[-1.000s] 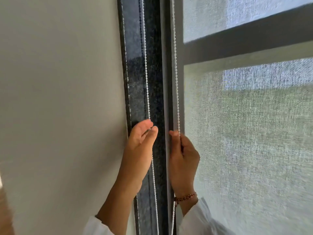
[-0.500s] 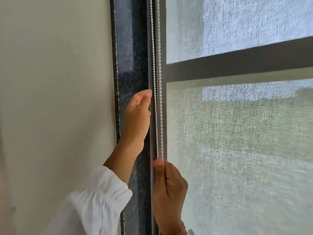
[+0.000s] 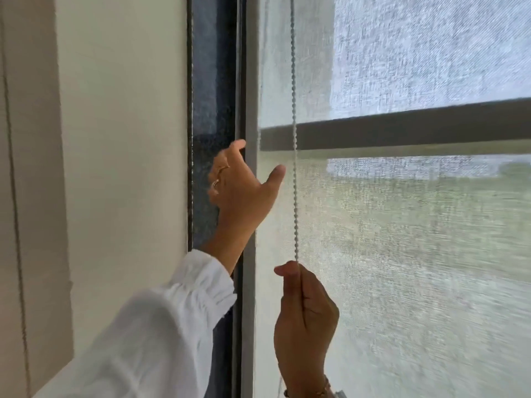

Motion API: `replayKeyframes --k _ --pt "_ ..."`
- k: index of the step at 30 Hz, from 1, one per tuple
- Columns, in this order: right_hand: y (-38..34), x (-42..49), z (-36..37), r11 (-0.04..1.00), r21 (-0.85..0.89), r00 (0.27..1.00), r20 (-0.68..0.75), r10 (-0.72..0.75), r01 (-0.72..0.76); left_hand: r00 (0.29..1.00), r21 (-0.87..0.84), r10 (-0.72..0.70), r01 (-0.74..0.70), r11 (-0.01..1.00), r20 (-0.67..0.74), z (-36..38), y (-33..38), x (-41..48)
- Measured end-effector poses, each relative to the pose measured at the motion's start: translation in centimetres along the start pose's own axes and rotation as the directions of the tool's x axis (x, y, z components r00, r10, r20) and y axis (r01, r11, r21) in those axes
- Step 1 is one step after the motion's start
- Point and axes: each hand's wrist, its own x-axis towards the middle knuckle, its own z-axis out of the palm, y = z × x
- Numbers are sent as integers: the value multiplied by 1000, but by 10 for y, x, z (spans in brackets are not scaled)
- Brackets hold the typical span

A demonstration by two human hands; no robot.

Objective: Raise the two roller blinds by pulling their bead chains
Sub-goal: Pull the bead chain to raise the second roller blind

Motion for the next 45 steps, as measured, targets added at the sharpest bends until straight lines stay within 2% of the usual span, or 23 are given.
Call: replayKeyframes --k 2,5,7,9,11,13,15,19,24,27,29,33,38,42,45 --pt "-14 0 -11 1000 10 1000 3 -2 2 995 -29 -16 19 999 100 -3 10 -7" --pt "-31 2 -27 999 29 999 17 30 -31 970 -277 -114 173 945 216 -11 27 -17" --pt "-39 4 -36 997 40 997 23 72 -73 977 -369 -163 204 907 140 -18 35 -25" --pt "-40 8 -42 986 70 988 33 149 -151 991 -368 -129 110 923 -26 -27 43 -35" --pt "-38 10 -44 967 90 970 54 236 -240 983 -383 -29 -43 923 -180 -36 53 -52" --pt "-40 13 -42 952 87 955 80 287 -294 961 -396 87 -190 898 -262 -46 62 -69" --pt "-45 14 -38 950 74 951 88 296 -302 948 -388 180 -274 880 -262 -52 65 -80" --pt "-67 20 -31 962 76 964 59 258 -262 961 -445 184 -261 857 -208 -62 66 -93" --pt "-101 42 -21 904 316 957 108 269 -290 940 -370 256 -326 870 -227 -80 67 -105" --pt "-117 55 -17 771 520 930 222 293 -367 917 -341 326 -389 856 -229 -86 71 -117" --pt "-129 61 -15 685 596 907 310 285 -419 889 -275 392 -449 850 -237 -89 74 -126" --pt "-149 71 -11 603 604 840 489 235 -521 872 -204 447 -483 851 -201 -86 62 -150" --pt "-174 88 -6 507 590 747 639 183 -628 909 -100 406 -414 905 -90 -83 28 -190" --pt "-181 88 -1 575 508 746 588 312 -641 935 -113 350 -354 928 -55 -87 14 -204" --pt "-185 79 5 663 522 832 455 316 -537 944 -86 329 -331 940 -34 -92 13 -199"
